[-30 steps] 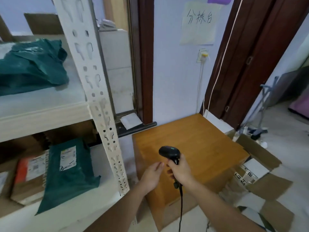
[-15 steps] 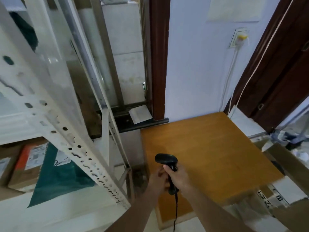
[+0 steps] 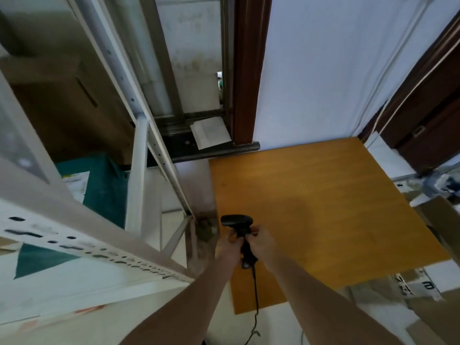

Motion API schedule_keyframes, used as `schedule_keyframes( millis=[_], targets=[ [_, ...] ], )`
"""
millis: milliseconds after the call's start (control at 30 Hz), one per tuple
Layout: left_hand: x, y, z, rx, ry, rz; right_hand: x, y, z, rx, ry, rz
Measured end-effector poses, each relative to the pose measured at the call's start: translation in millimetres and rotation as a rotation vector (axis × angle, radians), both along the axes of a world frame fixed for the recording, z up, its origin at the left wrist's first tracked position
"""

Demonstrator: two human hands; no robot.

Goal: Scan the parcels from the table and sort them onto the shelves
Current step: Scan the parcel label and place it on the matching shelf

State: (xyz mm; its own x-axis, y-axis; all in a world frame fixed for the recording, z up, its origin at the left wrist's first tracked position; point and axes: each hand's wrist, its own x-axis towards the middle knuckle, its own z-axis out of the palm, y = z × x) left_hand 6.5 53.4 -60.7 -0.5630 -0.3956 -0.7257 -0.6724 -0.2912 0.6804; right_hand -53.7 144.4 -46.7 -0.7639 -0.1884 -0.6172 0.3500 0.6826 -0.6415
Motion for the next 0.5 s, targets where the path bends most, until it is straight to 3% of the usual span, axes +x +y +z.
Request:
schedule_keyframes(
  millis=[100, 333, 500],
  targets=[
    [-2.8, -3.6, -39.8, -0.004, -0.016, -0.024, -3.8, -1.4, -17.3, 0.033, -0.019, 0.052],
    [-7.2, -0.6, -19.9, 0.033, 0.012, -0.07, -3.7, -1.9, -34.0, 0.055, -0.039, 0.066],
    [-6.7, 2.5, -6.8, 0.001, 0.003, -0.213, 0.0, 1.5, -34.4, 0.106, -0.054, 0.138]
  ],
)
